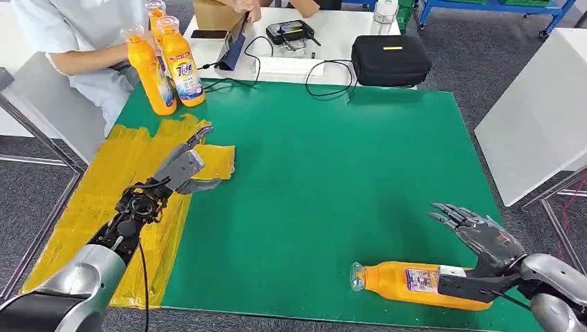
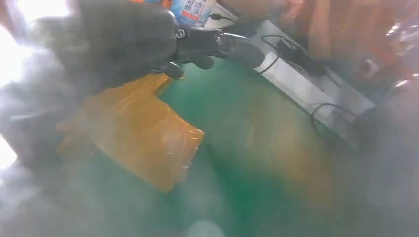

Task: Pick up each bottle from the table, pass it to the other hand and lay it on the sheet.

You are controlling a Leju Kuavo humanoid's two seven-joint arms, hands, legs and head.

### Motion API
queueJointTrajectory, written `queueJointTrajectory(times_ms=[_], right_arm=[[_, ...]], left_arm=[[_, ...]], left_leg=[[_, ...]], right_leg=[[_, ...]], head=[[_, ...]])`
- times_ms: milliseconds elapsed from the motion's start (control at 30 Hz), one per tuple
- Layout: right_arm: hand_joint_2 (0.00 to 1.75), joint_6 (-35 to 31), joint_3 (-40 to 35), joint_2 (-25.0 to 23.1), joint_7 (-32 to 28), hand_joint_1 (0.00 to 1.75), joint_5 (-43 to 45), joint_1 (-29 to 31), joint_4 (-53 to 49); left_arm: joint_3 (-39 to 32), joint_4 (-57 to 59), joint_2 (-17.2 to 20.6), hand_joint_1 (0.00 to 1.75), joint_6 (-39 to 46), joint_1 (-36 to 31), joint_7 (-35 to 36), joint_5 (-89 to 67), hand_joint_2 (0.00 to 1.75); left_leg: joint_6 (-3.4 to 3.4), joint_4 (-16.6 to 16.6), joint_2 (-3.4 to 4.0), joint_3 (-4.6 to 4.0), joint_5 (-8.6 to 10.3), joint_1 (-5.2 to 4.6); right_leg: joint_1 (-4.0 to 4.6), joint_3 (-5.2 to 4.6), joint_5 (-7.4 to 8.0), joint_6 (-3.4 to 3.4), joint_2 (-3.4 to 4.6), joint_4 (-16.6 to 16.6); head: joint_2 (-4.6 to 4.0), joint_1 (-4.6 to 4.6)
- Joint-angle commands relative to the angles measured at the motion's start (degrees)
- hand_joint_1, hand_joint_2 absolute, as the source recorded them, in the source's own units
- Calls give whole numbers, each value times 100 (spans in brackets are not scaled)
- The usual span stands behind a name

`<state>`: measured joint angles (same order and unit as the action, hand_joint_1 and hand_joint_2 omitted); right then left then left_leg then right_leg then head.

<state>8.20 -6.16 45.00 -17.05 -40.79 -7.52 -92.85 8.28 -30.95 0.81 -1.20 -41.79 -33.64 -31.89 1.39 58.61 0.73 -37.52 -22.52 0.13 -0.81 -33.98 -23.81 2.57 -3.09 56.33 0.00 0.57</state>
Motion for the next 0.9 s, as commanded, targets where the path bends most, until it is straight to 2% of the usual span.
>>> queueJointTrajectory(times_ms=[33, 300, 433, 533, 700, 800, 833, 900], right_arm=[[175, 29, -218, -203, -14, 0, -3, 243, 348], [175, 37, -225, -191, -20, 0, 23, 232, 328], [175, 251, -486, -246, -121, 0, 195, 643, 911], [175, 305, -691, -312, -179, 0, 196, 941, 1337], [175, 262, -889, -340, -259, 0, 300, 1003, 1468], [175, 241, -882, -352, -622, 0, 650, 833, 1208], [175, 468, -1022, -116, -1475, 0, 1077, 607, 725], [175, 491, -839, -3, -1043, 0, 1214, 135, 4]], left_arm=[[-110, 379, -35, 0, -33, -171, 8, 5, 175], [-108, 379, -38, 0, -38, -170, 7, 9, 175], [-64, 415, -49, 0, -99, -194, 4, 43, 175], [-29, 453, -62, 0, -119, -227, 7, 50, 175], [27, 487, -55, 0, -138, -241, -9, 94, 175], [25, 571, -63, 0, -162, -262, -13, 147, 175], [-5, 648, -100, 0, -266, -319, -8, 210, 175], [8, 725, -140, 0, -248, -378, 3, 212, 175]], left_leg=[[-5, -5, 4, 15, -4, 5], [-6, -6, 3, 20, -6, 5], [-8, -7, 8, 34, -11, 7], [-4, -5, 7, 15, -3, 7], [-5, -4, 3, 17, -4, 8], [-7, -8, 5, 25, -6, 10], [-9, -9, 3, 32, -8, 10], [-7, -2, -7, 16, -6, 4]], right_leg=[[3, 16, 0, -7, 20, -9], [3, 21, -2, -8, 22, -10], [3, 34, -4, -11, 37, -14], [6, 15, 3, -6, 23, -12], [6, 19, 1, -7, 19, -12], [7, 27, -1, -10, 25, -16], [6, 35, -4, -12, 29, -17], [2, 17, -8, -9, 12, -3]], head=[[0, 0], [0, 0], [0, 0], [0, 0], [0, -2], [0, -2], [0, 0], [0, 0]])
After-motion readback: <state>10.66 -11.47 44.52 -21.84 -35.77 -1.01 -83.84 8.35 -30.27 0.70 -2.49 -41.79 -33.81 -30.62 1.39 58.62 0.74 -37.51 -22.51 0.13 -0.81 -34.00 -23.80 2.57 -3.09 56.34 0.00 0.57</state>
